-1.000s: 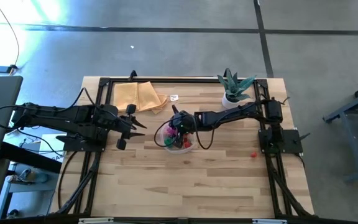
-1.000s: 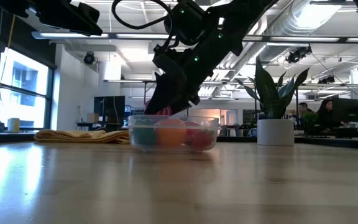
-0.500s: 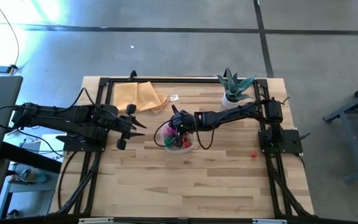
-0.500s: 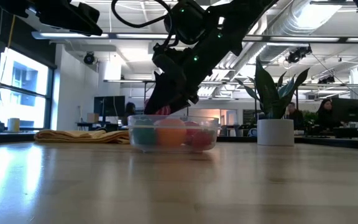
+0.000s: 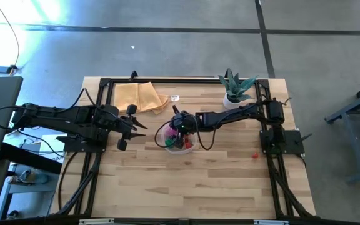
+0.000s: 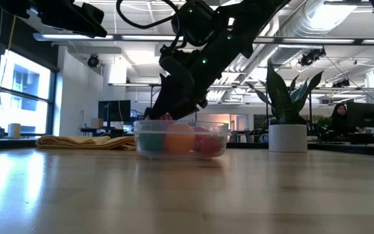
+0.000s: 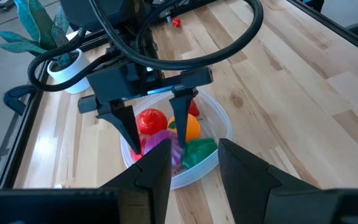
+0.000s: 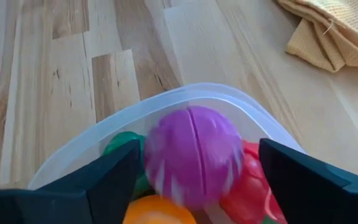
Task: Pick and placing Produce into tupperware
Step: Put the purple onion into the transparent bin, then put the red cherry into the transparent bin
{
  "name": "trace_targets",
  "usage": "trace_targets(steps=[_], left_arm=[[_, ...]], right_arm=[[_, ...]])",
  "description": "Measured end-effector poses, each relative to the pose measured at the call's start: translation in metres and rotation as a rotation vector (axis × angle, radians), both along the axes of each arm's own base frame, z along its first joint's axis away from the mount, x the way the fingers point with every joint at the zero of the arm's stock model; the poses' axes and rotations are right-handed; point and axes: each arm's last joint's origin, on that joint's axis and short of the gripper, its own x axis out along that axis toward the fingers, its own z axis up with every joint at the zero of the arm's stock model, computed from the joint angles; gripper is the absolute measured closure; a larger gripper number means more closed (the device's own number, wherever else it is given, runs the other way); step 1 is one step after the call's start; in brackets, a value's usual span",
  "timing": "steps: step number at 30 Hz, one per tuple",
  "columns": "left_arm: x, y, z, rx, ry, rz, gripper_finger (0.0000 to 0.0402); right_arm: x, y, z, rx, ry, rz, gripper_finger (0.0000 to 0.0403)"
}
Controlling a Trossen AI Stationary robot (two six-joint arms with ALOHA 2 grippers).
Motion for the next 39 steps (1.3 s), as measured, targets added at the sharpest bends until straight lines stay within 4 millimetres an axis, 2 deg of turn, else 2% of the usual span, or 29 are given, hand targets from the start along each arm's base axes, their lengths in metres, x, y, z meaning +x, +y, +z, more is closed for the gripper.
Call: trace_targets(steps=[8, 13, 16, 20, 26, 30, 34, 39], left_arm=[[0.0, 0.0, 0.0, 0.0, 0.0, 0.0, 0.0282], [0.0, 0.0, 0.0, 0.0, 0.0, 0.0, 0.0282], [0.0, 0.0, 0.0, 0.0, 0.0, 0.0, 0.0282], [0.0, 0.0, 0.0, 0.0, 0.0, 0.0, 0.0282], [0.0, 0.0, 0.0, 0.0, 0.0, 0.0, 0.0282], [0.0, 0.0, 0.0, 0.0, 0.0, 0.0, 0.0282], [0.0, 0.0, 0.0, 0.0, 0.0, 0.0, 0.0282], [0.0, 0.0, 0.0, 0.0, 0.0, 0.0, 0.0282]], right_arm=[[-0.002, 0.0, 0.005, -0.017, -0.004, 0.005, 0.004], [-0.016, 0.005, 0.029, -0.056, 0.029, -0.051, 0.0036], [-0.036, 0.017, 0.05, -0.057, 0.086, -0.143, 0.0036], [-0.075, 0.038, 0.07, -0.058, 0.224, -0.354, 0.0036], [-0.134, 0.072, 0.078, -0.042, 0.433, -0.739, 0.0036], [-0.164, 0.091, 0.08, -0.061, 0.535, -0.96, 0.0036], [-0.18, 0.106, 0.081, -0.05, 0.63, -1.003, 0.0036], [-0.203, 0.113, 0.066, -0.017, 0.789, -0.968, 0.0036]])
